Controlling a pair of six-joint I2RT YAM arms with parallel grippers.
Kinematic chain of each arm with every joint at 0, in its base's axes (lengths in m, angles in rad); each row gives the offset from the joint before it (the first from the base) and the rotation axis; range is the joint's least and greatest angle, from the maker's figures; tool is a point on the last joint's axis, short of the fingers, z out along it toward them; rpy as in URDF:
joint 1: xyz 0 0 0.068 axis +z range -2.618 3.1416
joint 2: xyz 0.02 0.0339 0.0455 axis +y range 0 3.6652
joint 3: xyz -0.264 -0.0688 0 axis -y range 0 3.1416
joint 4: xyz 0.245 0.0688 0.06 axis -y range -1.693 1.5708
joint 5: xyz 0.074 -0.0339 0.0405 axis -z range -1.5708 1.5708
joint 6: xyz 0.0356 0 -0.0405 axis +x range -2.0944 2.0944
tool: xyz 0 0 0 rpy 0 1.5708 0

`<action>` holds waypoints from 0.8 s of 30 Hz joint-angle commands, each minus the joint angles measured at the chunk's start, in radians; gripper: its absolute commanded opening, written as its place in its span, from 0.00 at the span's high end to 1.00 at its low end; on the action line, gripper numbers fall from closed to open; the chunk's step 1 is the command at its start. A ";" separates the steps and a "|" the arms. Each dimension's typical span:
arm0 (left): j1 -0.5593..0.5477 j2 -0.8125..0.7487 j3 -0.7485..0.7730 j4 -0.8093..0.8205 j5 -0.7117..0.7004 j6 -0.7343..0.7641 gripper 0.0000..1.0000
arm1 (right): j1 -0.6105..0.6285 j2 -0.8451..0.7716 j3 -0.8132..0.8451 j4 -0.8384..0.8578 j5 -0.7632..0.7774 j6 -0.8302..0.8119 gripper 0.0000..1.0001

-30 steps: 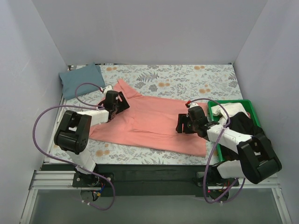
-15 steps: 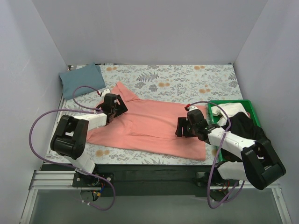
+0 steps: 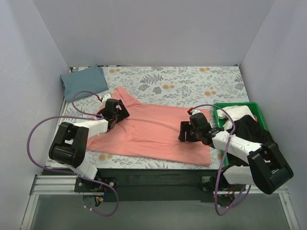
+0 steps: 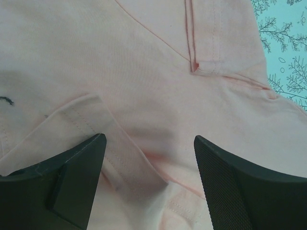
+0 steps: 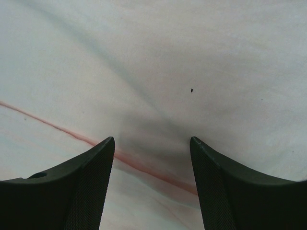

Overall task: Fold and stack the t-shirts
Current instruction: Fold the tshirt

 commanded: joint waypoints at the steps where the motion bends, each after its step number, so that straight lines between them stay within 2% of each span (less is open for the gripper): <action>1: 0.011 -0.019 -0.043 -0.146 -0.049 0.007 0.26 | 0.024 0.038 0.003 -0.073 -0.011 0.028 0.29; 8: 0.037 -0.034 -0.046 -0.153 -0.026 0.015 0.24 | 0.067 0.080 0.039 -0.067 -0.003 0.032 0.29; 14: 0.037 -0.094 -0.017 -0.132 0.011 0.036 0.24 | 0.072 0.031 0.095 -0.077 0.073 0.000 0.27; 19: 0.037 -0.089 0.103 -0.127 0.089 0.065 0.24 | 0.060 0.043 0.244 -0.149 0.220 -0.067 0.25; 24: 0.040 -0.065 0.205 -0.115 0.074 0.105 0.22 | -0.026 0.078 0.361 -0.150 0.259 -0.149 0.24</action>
